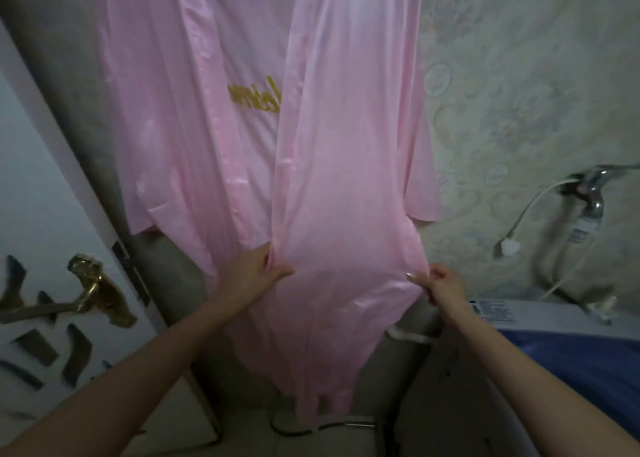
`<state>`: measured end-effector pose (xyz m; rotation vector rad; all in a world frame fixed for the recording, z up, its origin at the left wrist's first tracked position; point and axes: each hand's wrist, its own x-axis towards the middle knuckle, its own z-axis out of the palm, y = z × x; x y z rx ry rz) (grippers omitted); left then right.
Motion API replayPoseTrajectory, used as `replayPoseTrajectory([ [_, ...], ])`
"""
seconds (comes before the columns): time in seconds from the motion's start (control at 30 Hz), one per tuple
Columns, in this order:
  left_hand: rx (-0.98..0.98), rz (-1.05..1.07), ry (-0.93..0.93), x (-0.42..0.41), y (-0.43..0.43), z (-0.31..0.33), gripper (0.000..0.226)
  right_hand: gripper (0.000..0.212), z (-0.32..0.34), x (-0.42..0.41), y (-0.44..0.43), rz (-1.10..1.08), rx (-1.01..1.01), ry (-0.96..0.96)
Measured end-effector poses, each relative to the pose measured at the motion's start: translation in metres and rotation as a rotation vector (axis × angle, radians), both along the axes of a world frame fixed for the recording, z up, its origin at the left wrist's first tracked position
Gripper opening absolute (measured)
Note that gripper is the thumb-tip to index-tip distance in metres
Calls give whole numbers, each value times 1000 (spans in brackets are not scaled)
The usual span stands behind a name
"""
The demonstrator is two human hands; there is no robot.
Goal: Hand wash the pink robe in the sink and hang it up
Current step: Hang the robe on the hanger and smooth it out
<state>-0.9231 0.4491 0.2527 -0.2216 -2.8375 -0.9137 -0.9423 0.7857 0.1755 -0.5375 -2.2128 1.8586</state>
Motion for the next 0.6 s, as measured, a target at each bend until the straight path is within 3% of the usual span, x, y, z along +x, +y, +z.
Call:
replayPoseTrajectory([
  [0.07, 239, -61, -86, 1, -8, 4, 29, 26, 3, -5, -5, -7, 92, 28],
  [0.13, 406, -164, -225, 4, -13, 10, 22, 25, 4, -9, -7, 44, 47, 20],
  [0.23, 395, -312, -570, 13, -19, 15, 19, 18, 10, -6, -7, 251, -47, -138],
  [0.27, 318, -274, -564, 13, -20, 18, 18, 21, 11, -7, -8, 236, -7, -136],
  [0.37, -177, 41, -110, 6, -20, 20, 35, 38, 13, -9, -10, 48, 173, -28],
  [0.43, -143, 29, -39, 7, -16, 19, 38, 26, 14, -5, -12, 206, 119, -80],
  [0.5, 8, -164, -196, 10, -13, 15, 33, 8, 20, 5, -13, 547, -24, -329],
  [0.53, 30, -231, -247, 13, -14, 15, 32, 7, 19, 6, -11, 620, 6, -399],
  [0.6, -88, -172, -182, 10, -16, 14, 43, 11, 17, -1, -11, 484, 110, -309],
])
